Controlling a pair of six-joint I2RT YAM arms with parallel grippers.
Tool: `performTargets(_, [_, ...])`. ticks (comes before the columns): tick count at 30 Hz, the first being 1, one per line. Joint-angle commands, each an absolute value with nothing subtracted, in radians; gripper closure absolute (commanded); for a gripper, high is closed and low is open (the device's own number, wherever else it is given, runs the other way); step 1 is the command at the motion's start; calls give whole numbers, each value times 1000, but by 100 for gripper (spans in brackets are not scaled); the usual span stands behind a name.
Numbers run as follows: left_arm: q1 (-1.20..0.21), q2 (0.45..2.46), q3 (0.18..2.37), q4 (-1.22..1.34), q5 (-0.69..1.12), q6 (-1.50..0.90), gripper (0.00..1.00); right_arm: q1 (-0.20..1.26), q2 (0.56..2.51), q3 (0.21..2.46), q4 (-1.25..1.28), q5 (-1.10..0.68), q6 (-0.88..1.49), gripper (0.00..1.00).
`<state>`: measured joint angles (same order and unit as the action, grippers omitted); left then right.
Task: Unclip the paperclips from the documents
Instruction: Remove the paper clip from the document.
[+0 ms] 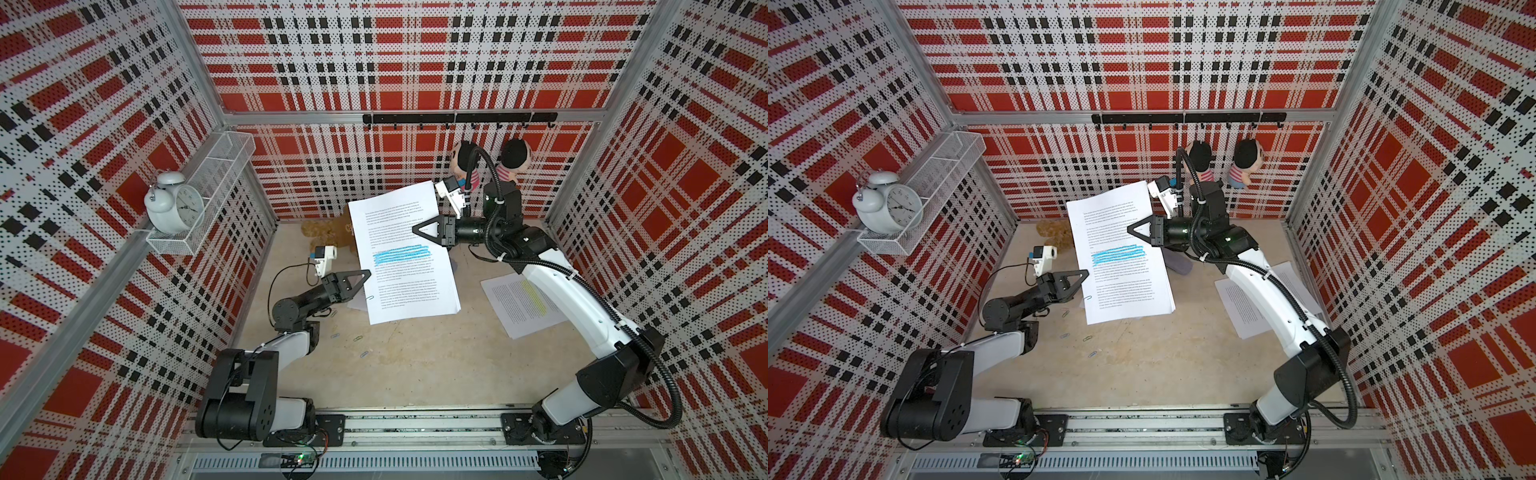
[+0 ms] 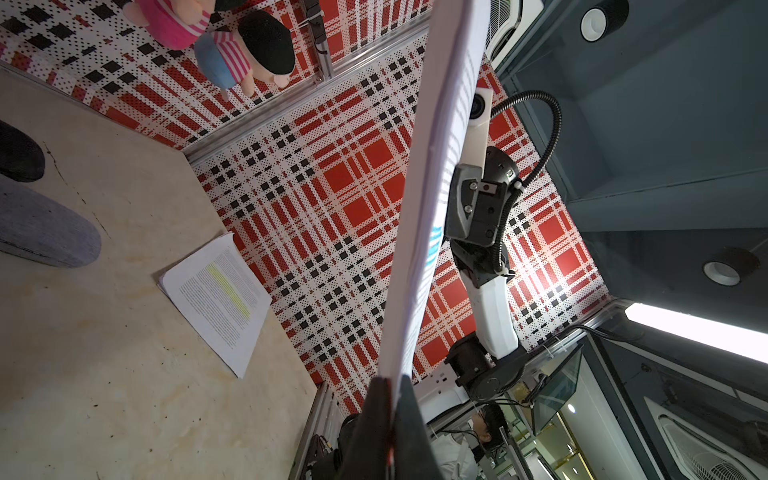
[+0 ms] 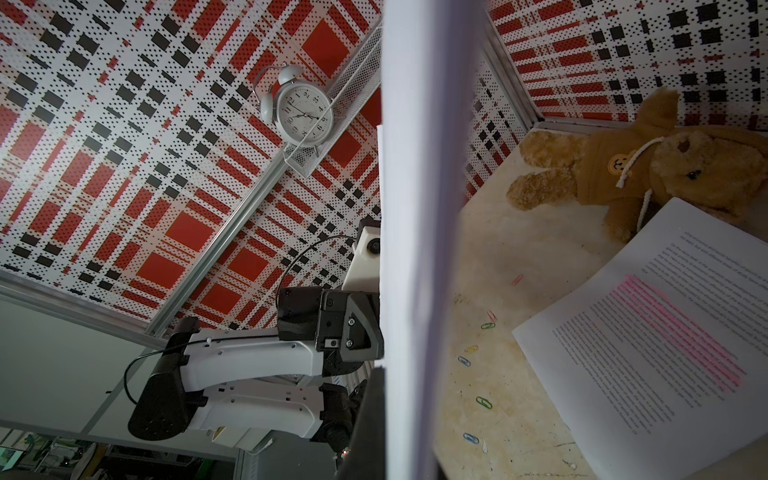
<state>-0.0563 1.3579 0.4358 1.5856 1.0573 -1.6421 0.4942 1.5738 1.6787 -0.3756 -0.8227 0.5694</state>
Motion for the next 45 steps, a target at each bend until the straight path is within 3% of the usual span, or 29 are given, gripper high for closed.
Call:
performTargets(1, [-43,1321,439,1619,1060,-1592,100,490,1564,1702,-425,-818,514,100])
performTargets(13, [22,1203,424,1179,1045,-1314,100,434,1491,1612,-465,-746,421,100])
performTargets(27, [37,1107,405,963,937,-1202,100,404,1393,1432,-257,-638,474,100])
performTargets(45, [48,1037,446,678,870,-1053,100,307,1358,1348,-227,-654,449,100])
